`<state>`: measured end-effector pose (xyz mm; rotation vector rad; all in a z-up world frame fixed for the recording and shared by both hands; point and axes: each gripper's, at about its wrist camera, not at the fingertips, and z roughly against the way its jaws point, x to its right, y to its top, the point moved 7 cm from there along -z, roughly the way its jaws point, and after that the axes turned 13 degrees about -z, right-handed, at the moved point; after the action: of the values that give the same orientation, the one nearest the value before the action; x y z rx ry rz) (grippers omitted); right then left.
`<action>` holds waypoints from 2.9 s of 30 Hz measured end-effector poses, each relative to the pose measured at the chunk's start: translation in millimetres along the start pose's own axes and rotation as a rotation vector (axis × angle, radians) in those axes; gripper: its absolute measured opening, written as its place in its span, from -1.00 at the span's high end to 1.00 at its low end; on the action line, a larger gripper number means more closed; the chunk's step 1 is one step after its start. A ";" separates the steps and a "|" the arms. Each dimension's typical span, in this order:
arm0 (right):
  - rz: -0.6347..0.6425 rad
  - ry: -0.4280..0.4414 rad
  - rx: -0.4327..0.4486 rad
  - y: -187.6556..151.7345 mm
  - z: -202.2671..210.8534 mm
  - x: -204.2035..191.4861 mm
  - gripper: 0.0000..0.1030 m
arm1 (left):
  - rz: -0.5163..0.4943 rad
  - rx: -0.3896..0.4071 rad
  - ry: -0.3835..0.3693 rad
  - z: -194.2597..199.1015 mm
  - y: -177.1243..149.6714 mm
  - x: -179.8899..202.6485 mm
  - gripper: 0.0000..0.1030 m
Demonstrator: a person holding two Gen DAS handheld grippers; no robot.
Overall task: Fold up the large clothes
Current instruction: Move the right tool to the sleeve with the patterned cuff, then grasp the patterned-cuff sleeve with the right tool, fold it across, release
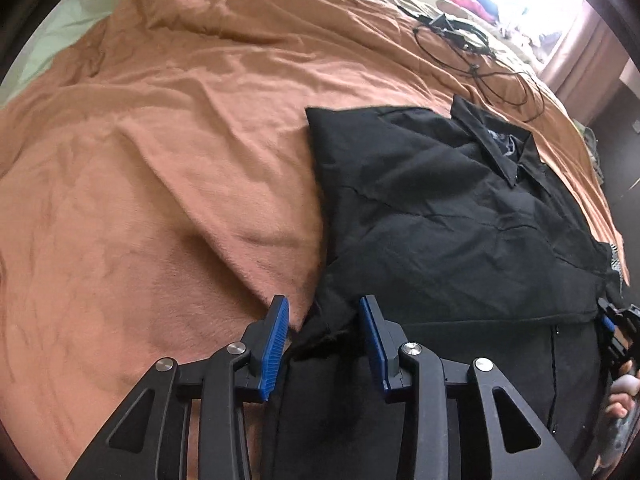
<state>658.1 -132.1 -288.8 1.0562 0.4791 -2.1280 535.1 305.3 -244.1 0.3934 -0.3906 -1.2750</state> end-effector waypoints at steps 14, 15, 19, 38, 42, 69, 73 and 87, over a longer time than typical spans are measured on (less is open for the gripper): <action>0.033 -0.040 0.203 76.7 119.1 13.3 -0.02 | 0.011 0.145 -0.033 73.7 7.2 54.0 -0.57; 0.023 -0.040 0.214 83.3 126.3 18.1 -0.02 | 0.015 0.150 -0.033 76.1 7.3 58.2 -0.57; -0.004 -0.040 0.263 108.3 152.5 33.6 -0.02 | 0.038 0.166 -0.044 84.4 4.8 77.0 -0.57; -0.029 -0.050 0.414 197.3 210.9 90.6 -0.01 | 0.105 0.165 -0.087 62.9 -12.9 93.7 -0.57; -0.045 -0.047 0.429 215.4 204.2 100.4 0.26 | 0.114 0.154 -0.074 58.3 -15.5 88.1 -0.57; 0.377 0.368 0.422 59.5 219.7 -110.3 0.92 | 0.195 0.244 -0.163 95.5 -10.2 82.3 -0.57; 0.416 0.373 0.391 31.4 201.0 -128.2 0.92 | 0.185 0.250 -0.173 96.6 -10.9 81.3 -0.57; 0.495 0.371 0.196 -66.8 80.8 -147.1 0.92 | 0.228 0.251 -0.197 94.4 -14.5 52.4 -0.57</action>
<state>627.5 -71.4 -121.4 1.5150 0.1504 -1.5685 489.6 244.7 -165.8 0.4229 -0.7466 -1.0468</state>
